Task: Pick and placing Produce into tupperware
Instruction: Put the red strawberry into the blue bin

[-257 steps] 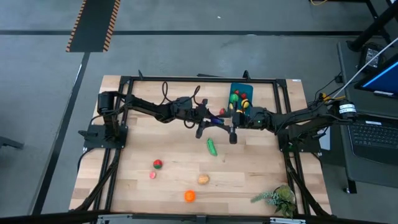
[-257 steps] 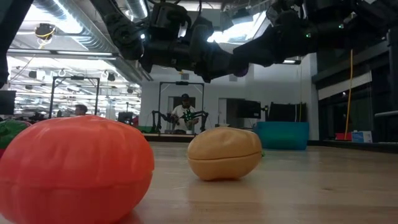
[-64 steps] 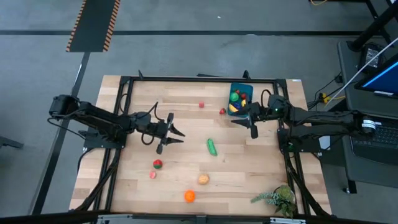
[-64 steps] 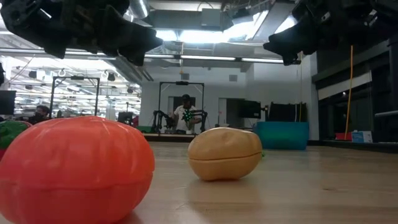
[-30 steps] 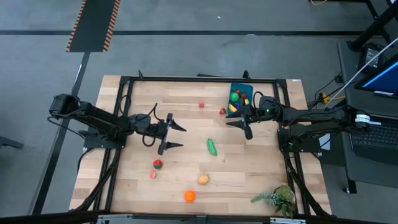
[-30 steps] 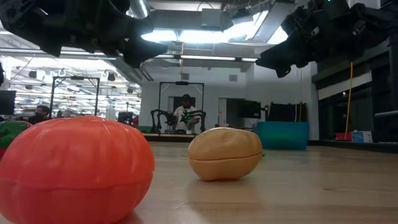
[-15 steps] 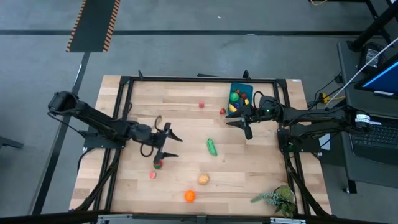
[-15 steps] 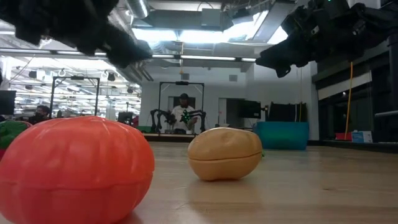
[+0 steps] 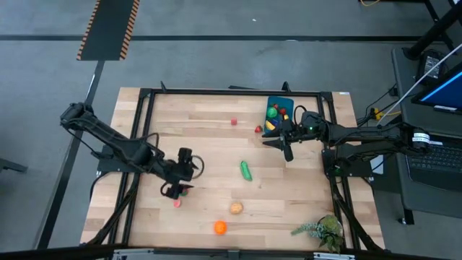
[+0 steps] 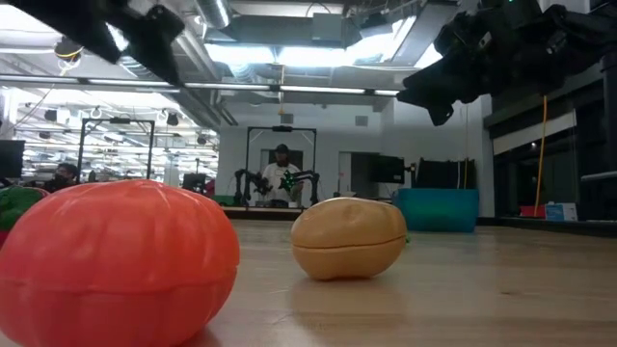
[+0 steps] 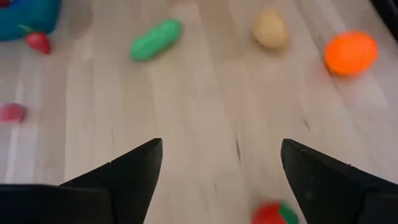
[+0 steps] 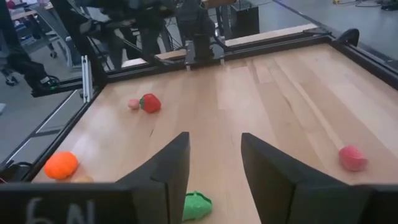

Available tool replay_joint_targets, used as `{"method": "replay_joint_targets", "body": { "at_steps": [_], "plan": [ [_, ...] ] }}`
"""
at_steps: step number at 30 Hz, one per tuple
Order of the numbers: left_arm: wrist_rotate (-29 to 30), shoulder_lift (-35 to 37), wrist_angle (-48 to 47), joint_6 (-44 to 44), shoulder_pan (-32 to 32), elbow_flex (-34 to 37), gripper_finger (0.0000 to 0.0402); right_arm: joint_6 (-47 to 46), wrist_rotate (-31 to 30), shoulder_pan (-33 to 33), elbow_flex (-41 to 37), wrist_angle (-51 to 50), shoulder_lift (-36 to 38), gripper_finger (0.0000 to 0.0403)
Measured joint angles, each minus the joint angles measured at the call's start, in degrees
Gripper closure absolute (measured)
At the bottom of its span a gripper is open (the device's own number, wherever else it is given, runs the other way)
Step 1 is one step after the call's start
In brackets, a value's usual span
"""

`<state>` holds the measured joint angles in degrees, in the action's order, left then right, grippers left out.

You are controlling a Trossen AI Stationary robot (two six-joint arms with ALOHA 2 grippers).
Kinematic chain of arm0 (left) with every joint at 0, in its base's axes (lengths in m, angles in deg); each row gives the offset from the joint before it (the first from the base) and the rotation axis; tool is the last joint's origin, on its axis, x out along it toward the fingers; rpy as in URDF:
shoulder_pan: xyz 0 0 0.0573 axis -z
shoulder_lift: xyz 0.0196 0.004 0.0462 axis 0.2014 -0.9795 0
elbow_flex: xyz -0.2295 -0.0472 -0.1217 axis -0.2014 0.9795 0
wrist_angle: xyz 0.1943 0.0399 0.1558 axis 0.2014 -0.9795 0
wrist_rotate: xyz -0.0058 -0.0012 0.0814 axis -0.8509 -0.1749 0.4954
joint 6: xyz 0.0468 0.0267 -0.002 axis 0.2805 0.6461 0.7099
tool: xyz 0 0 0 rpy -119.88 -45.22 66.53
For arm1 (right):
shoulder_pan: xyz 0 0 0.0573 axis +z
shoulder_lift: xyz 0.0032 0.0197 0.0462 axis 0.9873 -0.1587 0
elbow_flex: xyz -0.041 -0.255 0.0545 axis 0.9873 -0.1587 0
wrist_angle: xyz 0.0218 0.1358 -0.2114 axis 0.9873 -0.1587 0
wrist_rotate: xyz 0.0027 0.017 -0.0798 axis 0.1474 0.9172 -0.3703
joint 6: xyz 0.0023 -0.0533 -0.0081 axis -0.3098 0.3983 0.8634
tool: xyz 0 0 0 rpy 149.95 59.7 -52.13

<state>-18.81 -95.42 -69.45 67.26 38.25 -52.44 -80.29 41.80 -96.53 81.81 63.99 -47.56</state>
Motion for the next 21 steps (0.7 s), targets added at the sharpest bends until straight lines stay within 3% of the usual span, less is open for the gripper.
{"method": "replay_joint_targets", "body": {
  "at_steps": [12, 17, 21],
  "plan": [
    [3.47, -15.31, -19.23, 3.50, 7.86, -10.93, 0.0083, -4.17, -0.19, 0.00, 0.00, 4.13, -0.02, 0.0256],
    [3.53, -20.52, -20.07, 7.21, 9.34, -12.42, 0.0083, -4.24, -3.71, 1.47, 0.00, 4.72, -0.02, 0.0256],
    [3.53, -21.95, -20.04, 4.78, 10.03, -12.62, 0.0083, -4.28, -5.74, 3.76, 0.00, 4.72, -0.02, 0.0256]
  ]
}}
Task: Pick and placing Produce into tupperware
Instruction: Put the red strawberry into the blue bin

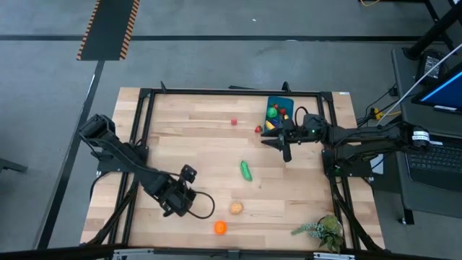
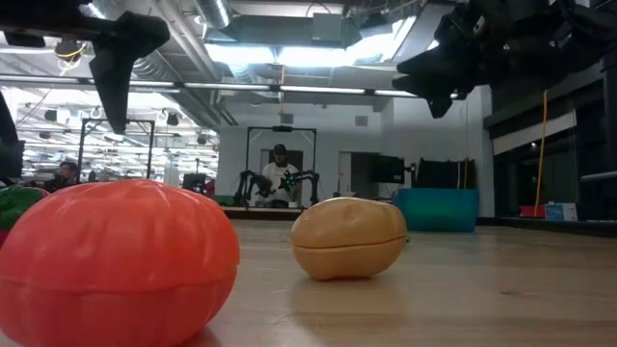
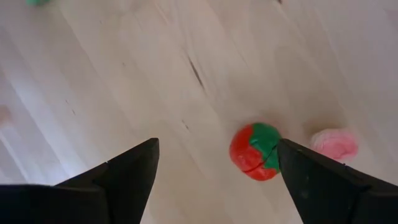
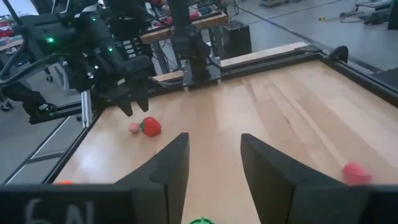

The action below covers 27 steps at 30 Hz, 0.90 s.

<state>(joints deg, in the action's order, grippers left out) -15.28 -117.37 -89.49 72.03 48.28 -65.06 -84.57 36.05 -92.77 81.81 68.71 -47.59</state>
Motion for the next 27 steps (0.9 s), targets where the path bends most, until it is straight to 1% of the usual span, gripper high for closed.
{"method": "replay_joint_targets", "body": {
  "at_steps": [5, 19, 21, 24, 27],
  "plan": [
    [-0.01, -0.02, 0.15, -4.56, 0.31, 0.00, 0.0083, 0.03, -2.69, 2.61, 0.00, 0.00, 0.00, 0.0256],
    [-0.03, -0.02, 0.68, -4.38, 0.29, 0.00, 0.0083, 0.39, -3.54, 3.51, 0.00, 0.04, 0.00, 0.0256],
    [-1.56, -0.02, 0.61, -2.92, 0.27, 0.00, 0.0083, 0.42, -3.54, 3.51, 0.00, 0.04, 0.00, 0.0256],
    [-5.90, -0.02, 0.63, -1.80, 0.27, 0.00, 0.0083, 0.42, -3.54, 3.51, 0.00, 0.05, 0.00, 0.0256],
    [-7.93, -0.02, 0.61, 0.85, 0.29, 0.00, 0.0083, 0.44, -3.54, 3.50, 0.00, 0.07, 0.00, 0.0256]
  ]
}}
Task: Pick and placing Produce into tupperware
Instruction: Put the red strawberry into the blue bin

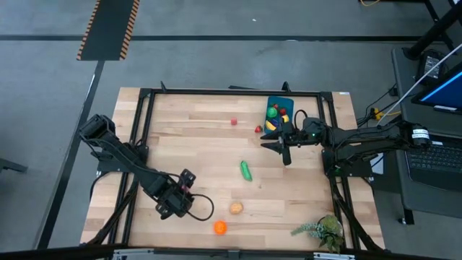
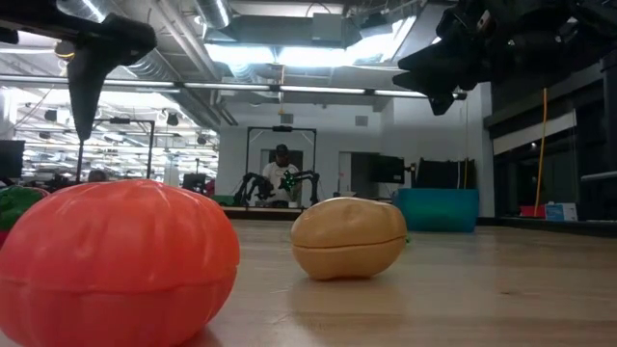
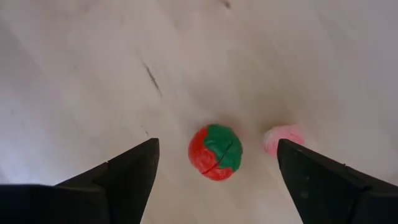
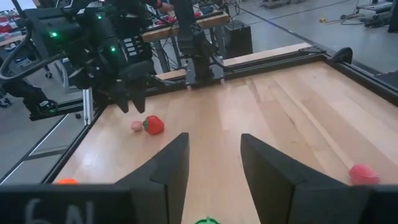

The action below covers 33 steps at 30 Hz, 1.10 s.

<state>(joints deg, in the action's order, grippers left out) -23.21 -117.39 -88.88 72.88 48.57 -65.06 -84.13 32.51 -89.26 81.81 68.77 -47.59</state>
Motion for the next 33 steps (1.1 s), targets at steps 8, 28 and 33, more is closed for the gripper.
{"method": "replay_joint_targets", "body": {
  "at_steps": [8, 28, 33],
  "plan": [
    [-2.12, 0.00, 0.11, 10.44, -0.02, 0.00, 0.0083, -0.20, 0.02, 0.00, 0.00, 0.05, 0.00, 0.0256],
    [-3.99, -0.03, 4.32, 20.27, -1.05, 2.64, 0.0083, -0.42, -2.16, 2.50, 0.00, 0.59, -3.10, 0.0256],
    [-4.21, -2.40, 4.19, 20.45, -2.00, 2.69, 0.0083, -0.31, -2.42, 2.67, 0.00, 4.35, -6.70, 0.0256]
  ]
}}
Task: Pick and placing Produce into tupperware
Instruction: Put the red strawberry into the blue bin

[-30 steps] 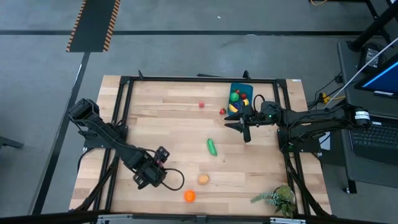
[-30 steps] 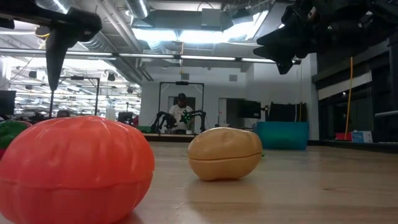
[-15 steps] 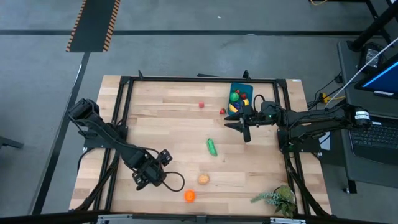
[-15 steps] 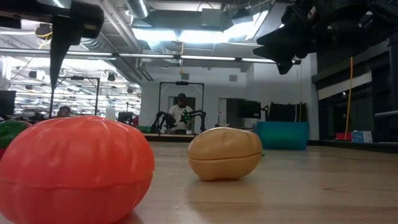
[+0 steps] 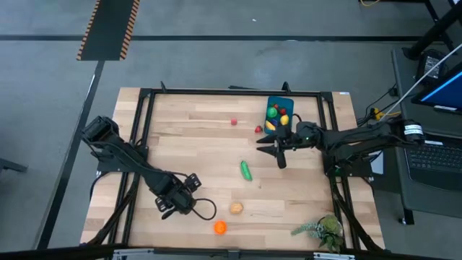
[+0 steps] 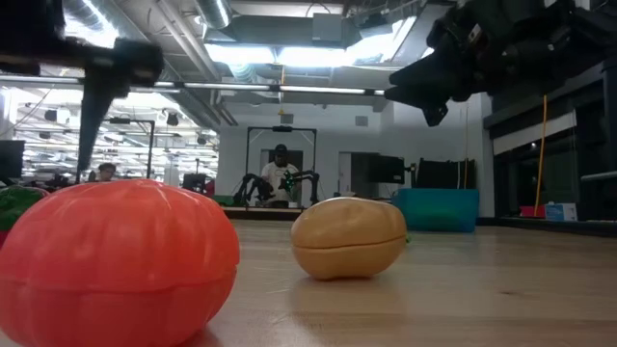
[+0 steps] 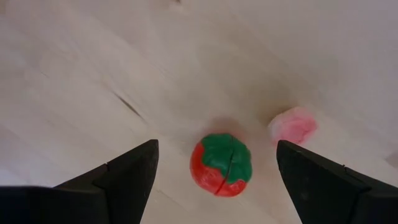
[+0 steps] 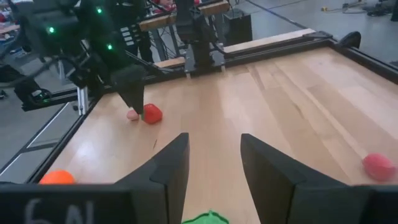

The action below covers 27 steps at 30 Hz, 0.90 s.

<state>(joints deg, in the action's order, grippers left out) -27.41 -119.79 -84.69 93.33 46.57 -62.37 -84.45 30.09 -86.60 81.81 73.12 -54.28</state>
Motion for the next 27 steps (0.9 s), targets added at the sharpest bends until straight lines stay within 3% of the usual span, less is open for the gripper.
{"method": "replay_joint_targets", "body": {
  "at_steps": [8, 27],
  "plan": [
    [0.88, -4.81, -2.42, 1.41, 0.02, 0.04, 0.0091, 1.85, 0.01, -0.01, 0.01, 3.85, -3.16, 0.0256],
    [-2.79, -4.84, 0.06, 2.89, -3.61, 3.60, 0.0113, 1.75, 0.06, -0.01, 0.00, 4.35, -3.18, 0.0256]
  ]
}}
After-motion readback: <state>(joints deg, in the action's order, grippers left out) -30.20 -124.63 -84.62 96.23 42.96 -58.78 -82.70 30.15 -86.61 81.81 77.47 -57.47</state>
